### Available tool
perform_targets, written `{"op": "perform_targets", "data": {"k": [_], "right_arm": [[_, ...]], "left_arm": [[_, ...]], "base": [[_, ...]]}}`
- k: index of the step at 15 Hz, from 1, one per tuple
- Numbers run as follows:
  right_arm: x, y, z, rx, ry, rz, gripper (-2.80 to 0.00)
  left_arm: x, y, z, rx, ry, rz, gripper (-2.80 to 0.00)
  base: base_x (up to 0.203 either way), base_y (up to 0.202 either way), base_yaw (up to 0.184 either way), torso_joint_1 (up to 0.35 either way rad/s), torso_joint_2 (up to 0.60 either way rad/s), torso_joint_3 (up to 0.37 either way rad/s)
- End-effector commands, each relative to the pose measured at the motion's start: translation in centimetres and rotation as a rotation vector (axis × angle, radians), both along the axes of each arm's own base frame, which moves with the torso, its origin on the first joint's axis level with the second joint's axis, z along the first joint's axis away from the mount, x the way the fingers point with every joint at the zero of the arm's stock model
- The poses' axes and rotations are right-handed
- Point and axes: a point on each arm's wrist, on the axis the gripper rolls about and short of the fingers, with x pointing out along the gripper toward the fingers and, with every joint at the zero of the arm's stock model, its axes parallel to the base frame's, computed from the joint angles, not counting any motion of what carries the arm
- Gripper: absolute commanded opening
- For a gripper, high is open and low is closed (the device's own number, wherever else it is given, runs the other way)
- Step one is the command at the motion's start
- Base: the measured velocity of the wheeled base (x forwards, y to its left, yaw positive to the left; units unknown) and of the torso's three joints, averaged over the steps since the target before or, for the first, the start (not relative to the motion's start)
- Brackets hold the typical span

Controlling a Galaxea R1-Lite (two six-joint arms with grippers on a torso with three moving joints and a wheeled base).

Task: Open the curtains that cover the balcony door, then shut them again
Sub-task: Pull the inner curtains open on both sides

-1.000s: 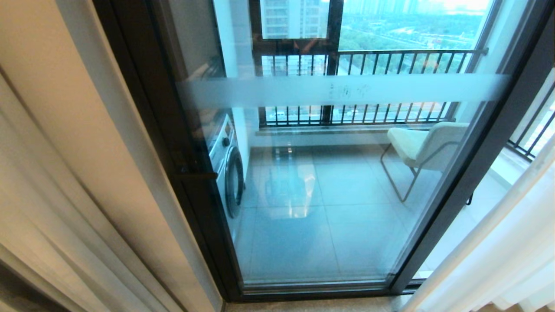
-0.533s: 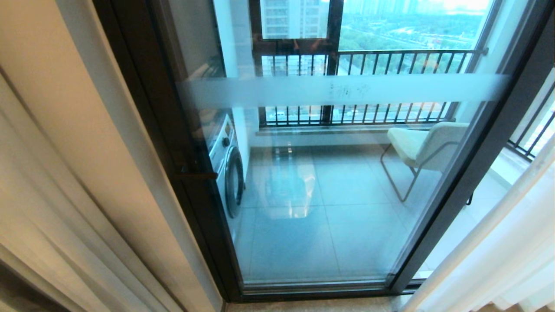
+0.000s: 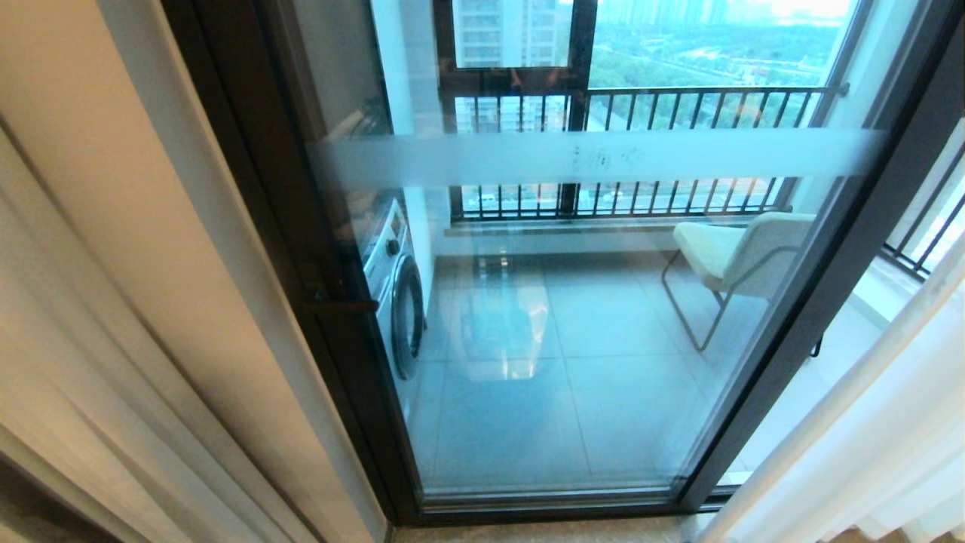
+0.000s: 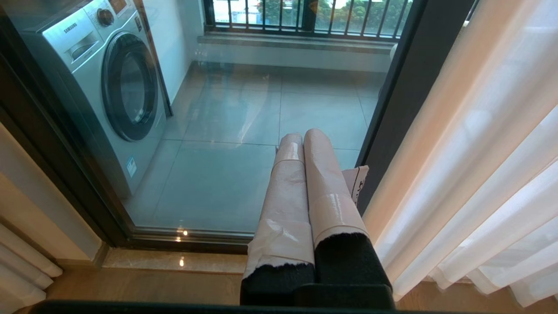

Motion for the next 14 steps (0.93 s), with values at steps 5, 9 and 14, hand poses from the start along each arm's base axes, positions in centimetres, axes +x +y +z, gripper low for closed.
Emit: {"op": "perform_targets", "data": {"k": [5,9,14], "right_arm": [[0.00,0.00,0.00,-0.001,0.000,0.000,-2.80],[0.00,0.00,0.00,-0.001,0.000,0.000,-2.80],[0.00,0.00,0.00,-0.001,0.000,0.000,-2.80]], "left_arm": [[-0.01,0.00,-0.01,0.000,-0.001,0.001,-2.80],[-0.01,0.00,-0.01,0.001,-0.001,0.001,-2.80],[-0.01,0.00,-0.01,0.000,-0.001,-0.001,-2.80]], "base": [[0.000,0.000,0.000,0.000,0.00,0.000],[0.000,0.000,0.000,0.000,0.00,0.000],[0.000,0.000,0.000,0.000,0.00,0.000]]}}
